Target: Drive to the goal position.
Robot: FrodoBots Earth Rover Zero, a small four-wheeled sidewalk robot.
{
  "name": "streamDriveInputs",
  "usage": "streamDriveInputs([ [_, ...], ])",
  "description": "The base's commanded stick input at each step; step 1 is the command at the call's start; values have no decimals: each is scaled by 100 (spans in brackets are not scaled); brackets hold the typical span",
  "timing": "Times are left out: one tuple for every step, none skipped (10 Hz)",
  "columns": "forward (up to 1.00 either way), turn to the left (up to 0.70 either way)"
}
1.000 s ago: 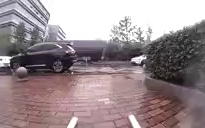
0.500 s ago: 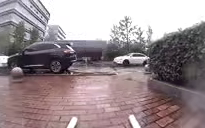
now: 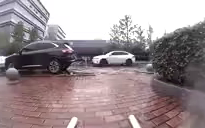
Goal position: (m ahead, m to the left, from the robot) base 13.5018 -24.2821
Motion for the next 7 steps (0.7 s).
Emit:
streamDriveInputs([
  [45,-27],
  [45,-27],
  [45,-27],
  [45,-27],
  [45,-27],
  [45,-27],
  [45,-27],
])
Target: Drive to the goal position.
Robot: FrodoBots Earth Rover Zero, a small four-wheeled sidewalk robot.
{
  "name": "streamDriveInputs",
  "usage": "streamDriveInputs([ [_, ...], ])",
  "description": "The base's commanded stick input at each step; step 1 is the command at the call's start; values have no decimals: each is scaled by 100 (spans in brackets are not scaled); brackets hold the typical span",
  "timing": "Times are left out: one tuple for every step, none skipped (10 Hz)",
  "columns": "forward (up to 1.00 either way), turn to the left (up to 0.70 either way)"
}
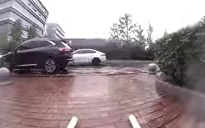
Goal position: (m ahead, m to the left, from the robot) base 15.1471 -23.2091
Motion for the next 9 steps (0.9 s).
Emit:
streamDriveInputs([
  [45,-13],
  [45,0],
  [45,0],
  [45,0],
  [45,0],
  [45,0],
  [45,0],
  [45,0],
  [45,0],
])
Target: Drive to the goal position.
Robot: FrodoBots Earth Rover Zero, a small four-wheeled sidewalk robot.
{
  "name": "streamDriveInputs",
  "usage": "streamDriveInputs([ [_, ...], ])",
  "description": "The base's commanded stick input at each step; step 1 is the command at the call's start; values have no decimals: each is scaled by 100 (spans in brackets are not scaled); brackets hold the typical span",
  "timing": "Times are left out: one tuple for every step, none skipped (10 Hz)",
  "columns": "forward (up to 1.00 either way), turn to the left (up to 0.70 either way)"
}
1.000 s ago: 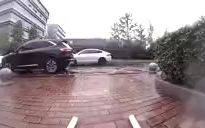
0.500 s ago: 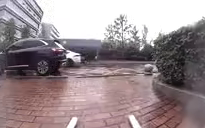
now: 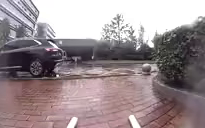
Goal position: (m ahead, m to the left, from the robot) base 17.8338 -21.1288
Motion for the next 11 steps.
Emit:
streamDriveInputs([
  [45,-7],
  [45,-19],
  [45,-27],
  [45,-27],
  [45,-27],
  [45,-27],
  [45,-27],
  [45,-16],
  [45,0],
  [45,0],
  [45,0],
])
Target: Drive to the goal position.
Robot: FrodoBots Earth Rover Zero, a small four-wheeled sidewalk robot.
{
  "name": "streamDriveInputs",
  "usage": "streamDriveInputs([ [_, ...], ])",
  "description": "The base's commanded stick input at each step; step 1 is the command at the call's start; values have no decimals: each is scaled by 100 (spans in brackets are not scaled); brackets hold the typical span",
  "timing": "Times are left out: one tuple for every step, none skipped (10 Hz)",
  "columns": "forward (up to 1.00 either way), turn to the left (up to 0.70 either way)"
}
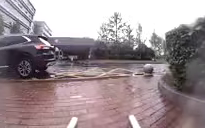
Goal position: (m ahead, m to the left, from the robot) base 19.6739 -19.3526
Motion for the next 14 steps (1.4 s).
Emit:
streamDriveInputs([
  [45,0],
  [0,0],
  [0,0],
  [0,0],
  [0,0],
  [0,0],
  [0,0],
  [0,0],
  [0,0],
  [0,0],
  [17,0],
  [37,0],
  [45,0],
  [45,0],
])
